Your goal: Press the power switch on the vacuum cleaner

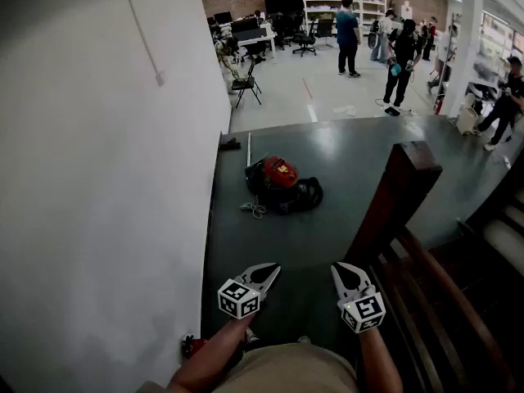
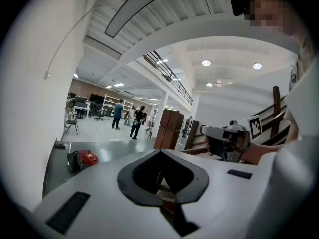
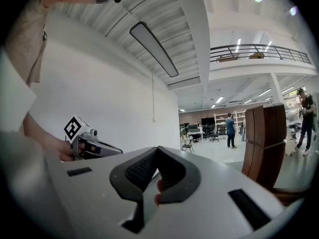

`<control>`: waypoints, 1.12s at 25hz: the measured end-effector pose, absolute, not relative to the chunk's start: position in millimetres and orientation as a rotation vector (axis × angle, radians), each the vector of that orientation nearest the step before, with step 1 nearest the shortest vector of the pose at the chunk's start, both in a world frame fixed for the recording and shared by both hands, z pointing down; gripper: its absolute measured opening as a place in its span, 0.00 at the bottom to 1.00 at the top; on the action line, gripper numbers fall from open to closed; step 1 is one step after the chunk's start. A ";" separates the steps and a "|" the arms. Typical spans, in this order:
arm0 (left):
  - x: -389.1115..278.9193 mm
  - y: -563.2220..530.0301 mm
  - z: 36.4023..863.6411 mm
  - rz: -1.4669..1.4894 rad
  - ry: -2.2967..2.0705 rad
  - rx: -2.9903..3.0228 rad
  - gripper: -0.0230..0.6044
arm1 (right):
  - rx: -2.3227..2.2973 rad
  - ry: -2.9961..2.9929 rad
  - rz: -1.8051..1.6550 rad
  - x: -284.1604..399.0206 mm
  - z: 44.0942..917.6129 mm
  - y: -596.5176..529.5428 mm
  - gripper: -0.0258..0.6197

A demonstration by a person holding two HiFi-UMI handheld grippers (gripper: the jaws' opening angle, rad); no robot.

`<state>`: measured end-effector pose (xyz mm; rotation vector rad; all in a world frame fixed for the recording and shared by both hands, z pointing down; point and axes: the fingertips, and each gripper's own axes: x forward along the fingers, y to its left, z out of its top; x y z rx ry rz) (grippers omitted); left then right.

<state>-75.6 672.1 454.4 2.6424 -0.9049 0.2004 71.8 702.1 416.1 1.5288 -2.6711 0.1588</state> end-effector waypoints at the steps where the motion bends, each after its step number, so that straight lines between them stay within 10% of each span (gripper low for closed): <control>1: -74.0 672.4 455.2 0.200 -0.904 2.645 0.05 | 1.530 -2.672 0.159 73.3 417.2 702.0 0.05; 28: -45.9 673.3 464.4 0.277 -0.852 2.629 0.05 | 1.482 -2.725 0.313 90.2 440.8 708.9 0.06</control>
